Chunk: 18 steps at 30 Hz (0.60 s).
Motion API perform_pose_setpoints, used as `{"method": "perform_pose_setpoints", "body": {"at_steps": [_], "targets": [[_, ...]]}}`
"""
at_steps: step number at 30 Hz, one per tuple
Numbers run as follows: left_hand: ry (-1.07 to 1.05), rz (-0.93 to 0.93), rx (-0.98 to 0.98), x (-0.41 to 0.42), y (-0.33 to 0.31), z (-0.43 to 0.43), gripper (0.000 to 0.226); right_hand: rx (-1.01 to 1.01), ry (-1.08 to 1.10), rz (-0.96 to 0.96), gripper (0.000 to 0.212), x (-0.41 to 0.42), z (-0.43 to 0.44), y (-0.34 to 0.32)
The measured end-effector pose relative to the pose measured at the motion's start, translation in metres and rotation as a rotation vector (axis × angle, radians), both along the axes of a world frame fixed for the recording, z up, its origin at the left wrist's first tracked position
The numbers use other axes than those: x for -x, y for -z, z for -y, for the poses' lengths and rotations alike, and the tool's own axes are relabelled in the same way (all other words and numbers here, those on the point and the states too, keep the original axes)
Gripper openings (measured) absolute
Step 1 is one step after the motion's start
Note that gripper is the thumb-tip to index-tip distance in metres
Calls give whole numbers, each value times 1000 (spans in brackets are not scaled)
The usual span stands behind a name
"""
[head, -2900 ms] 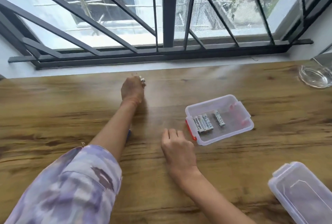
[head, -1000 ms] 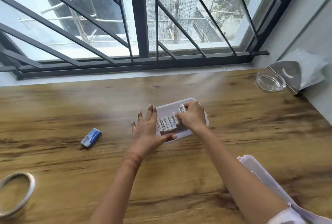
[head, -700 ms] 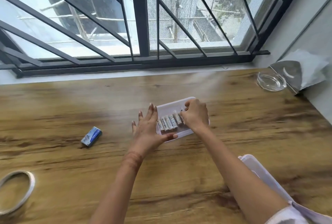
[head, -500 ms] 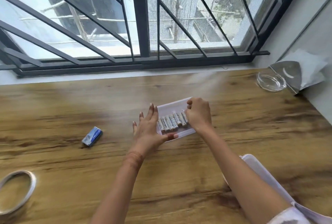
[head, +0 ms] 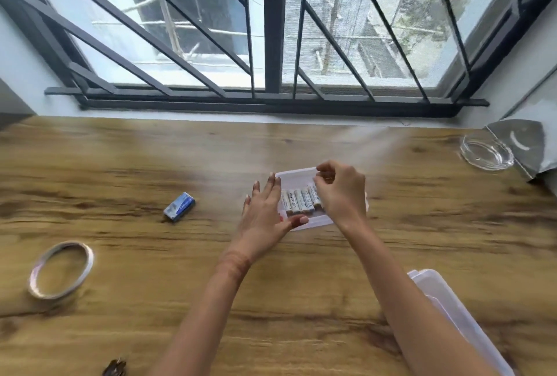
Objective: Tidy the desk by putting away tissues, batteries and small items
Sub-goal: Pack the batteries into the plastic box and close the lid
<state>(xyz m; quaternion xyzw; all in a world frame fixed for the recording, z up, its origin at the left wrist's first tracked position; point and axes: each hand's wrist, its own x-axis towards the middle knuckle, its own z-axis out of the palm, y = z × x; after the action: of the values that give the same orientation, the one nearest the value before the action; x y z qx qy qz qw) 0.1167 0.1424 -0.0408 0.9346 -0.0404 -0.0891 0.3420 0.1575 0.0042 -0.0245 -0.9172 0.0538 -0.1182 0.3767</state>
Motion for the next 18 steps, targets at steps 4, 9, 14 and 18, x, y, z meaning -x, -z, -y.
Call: {"method": "perform_pose_setpoints", "body": {"at_steps": [4, 9, 14, 18], "targets": [[-107, -6, 7, 17, -6, -13, 88, -73, -86, 25, 19, 13, -21, -17], [-290, 58, 63, 48, -15, -38, 76, -131, -273, 50, 18, 35, -56, -25], [-416, 133, 102, 89, -20, -69, 70, -175, -436, 28, 12, 61, -98, -29], [-521, 171, 134, 120, -27, -116, 65, -233, -543, 16, 8, 84, -148, -37]]}}
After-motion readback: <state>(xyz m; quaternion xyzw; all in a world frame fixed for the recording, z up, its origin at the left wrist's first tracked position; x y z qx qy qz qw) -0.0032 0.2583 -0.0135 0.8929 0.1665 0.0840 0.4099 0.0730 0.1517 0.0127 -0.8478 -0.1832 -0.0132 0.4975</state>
